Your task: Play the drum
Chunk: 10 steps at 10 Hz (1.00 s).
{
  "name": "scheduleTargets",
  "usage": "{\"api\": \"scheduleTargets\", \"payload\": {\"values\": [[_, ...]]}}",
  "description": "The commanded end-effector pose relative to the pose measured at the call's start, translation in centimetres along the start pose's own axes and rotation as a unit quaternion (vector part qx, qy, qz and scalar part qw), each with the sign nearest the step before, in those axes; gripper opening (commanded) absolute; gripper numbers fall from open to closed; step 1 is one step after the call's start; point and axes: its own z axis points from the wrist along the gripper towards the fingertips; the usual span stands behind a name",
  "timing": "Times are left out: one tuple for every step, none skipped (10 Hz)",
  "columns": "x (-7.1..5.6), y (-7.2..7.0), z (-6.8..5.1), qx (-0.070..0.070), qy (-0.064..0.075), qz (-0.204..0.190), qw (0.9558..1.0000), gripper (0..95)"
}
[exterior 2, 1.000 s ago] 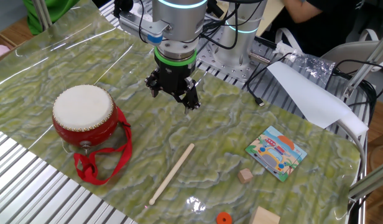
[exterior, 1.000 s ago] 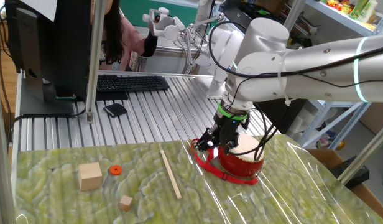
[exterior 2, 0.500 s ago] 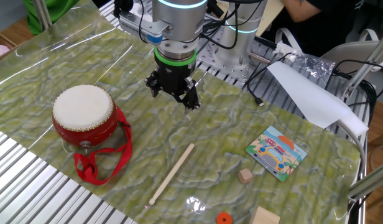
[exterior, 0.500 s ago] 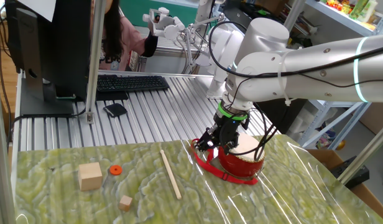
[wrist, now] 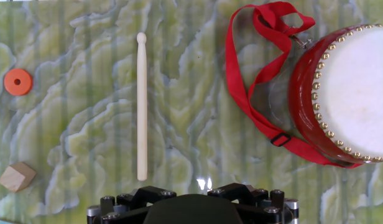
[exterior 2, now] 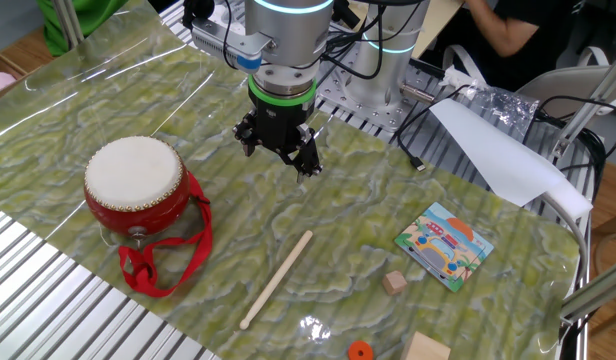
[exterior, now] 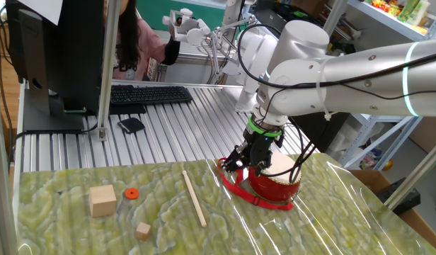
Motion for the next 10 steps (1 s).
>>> {"api": "scheduleTargets", "payload": {"values": [[0.00, 0.01, -0.02, -0.004, 0.054, 0.149, 0.9873, 0.0], [0.00, 0.01, -0.01, -0.007, 0.056, 0.155, 0.9863, 0.0], [0.00, 0.01, -0.01, -0.007, 0.057, 0.158, 0.9859, 0.0], [0.00, 0.01, -0.01, -0.007, 0.057, 0.158, 0.9858, 0.0], [0.00, 0.01, -0.01, -0.008, 0.057, 0.157, 0.9860, 0.0], [0.00, 0.01, -0.01, -0.008, 0.057, 0.156, 0.9861, 0.0], [0.00, 0.01, -0.01, -0.008, 0.056, 0.154, 0.9864, 0.0], [0.00, 0.01, -0.01, -0.008, 0.056, 0.151, 0.9869, 0.0], [0.00, 0.01, -0.01, -0.009, 0.056, 0.147, 0.9876, 0.0], [0.00, 0.01, -0.01, -0.009, 0.054, 0.141, 0.9885, 0.0]]}}
